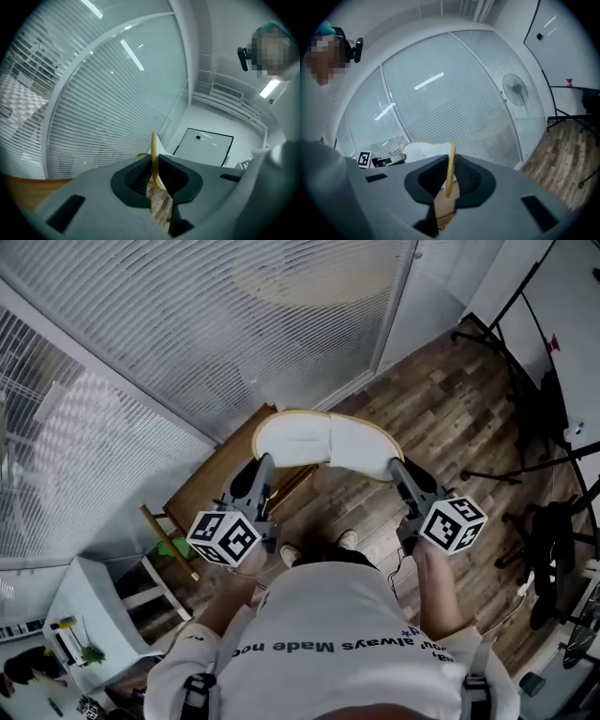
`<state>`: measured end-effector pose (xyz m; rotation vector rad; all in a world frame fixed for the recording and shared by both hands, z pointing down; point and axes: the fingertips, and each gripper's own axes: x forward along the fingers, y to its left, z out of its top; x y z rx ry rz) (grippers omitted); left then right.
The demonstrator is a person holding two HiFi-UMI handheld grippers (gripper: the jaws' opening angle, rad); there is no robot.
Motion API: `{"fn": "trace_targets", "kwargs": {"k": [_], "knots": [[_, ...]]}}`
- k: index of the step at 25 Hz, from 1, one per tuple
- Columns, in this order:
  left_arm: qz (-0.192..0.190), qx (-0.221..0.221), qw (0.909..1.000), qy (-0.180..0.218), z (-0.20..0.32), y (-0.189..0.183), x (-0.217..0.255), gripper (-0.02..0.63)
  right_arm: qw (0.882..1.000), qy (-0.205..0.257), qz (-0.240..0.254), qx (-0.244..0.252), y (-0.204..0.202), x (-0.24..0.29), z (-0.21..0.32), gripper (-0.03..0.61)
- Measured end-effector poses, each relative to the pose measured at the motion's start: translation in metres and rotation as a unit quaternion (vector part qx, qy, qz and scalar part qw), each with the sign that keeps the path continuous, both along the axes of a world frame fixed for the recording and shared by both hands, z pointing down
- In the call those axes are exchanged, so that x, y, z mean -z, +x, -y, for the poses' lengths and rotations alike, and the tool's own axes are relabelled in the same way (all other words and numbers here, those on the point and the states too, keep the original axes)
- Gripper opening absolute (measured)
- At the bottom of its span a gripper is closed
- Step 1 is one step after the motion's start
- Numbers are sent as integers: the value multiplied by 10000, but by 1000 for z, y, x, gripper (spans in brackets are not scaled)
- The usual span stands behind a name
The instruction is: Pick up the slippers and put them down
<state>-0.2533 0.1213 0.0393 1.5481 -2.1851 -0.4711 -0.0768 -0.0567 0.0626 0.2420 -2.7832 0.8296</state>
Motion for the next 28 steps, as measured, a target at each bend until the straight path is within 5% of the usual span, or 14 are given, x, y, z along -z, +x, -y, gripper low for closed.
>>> {"fn": "trace_targets", "kwargs": {"k": [8, 16, 28], "knots": [[-3, -943, 9955, -37, 118, 74, -8, 49, 9956, 24, -5, -936, 103, -5, 83, 43], [-88, -1891, 9819, -65, 201, 148, -7, 49, 9816, 6, -59, -1908, 199, -1, 125, 43], [-81, -2726, 9621, -78, 256, 187, -6, 49, 9632, 0, -118, -2685, 251, -2, 138, 43]]}}
